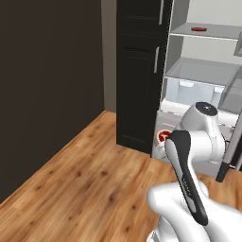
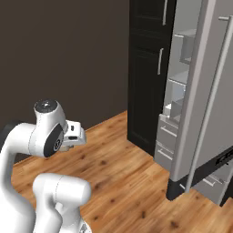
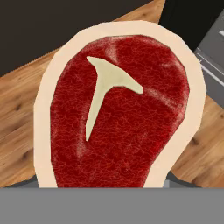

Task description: Place the steak on the counter behind the older steak on the same shelf of the fridge to maintain FIFO order. Close the fridge door when finished.

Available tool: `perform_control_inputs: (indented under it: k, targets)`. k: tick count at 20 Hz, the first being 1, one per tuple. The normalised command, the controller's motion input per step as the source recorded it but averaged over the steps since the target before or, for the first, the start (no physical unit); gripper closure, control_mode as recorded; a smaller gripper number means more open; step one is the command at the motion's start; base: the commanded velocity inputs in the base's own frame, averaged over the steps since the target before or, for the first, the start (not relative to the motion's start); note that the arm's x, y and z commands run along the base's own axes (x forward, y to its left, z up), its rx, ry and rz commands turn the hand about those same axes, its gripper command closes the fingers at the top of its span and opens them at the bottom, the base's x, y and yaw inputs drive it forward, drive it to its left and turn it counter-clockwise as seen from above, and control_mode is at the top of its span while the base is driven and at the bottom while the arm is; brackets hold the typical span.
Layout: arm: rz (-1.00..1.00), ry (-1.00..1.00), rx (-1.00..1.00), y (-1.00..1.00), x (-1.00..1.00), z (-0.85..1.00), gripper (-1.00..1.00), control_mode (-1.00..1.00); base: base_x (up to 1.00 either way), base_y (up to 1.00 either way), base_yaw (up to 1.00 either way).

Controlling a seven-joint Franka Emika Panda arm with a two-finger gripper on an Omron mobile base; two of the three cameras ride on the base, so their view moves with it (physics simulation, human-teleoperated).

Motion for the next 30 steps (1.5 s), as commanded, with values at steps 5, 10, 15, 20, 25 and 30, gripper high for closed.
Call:
perform_control_inputs:
  k: [5,10,15,20,25,30]
  targets:
    - [0.00,0.00,0.00,0.00,0.00,0.00,1.00,1.00,0.57,0.52,-0.69]
    - [0.00,0.00,0.00,0.00,0.00,0.00,1.00,1.00,0.88,0.53,-0.66]
    - [0.00,0.00,0.00,0.00,0.00,0.00,1.00,1.00,1.00,0.35,-0.57]
    - [0.00,0.00,0.00,0.00,0.00,0.00,1.00,1.00,1.00,0.26,-0.50]
    - [0.00,0.00,0.00,0.00,0.00,0.00,1.00,1.00,0.98,0.40,-0.41]
    - [0.00,0.00,0.00,0.00,0.00,0.00,1.00,1.00,0.74,0.66,-0.10]
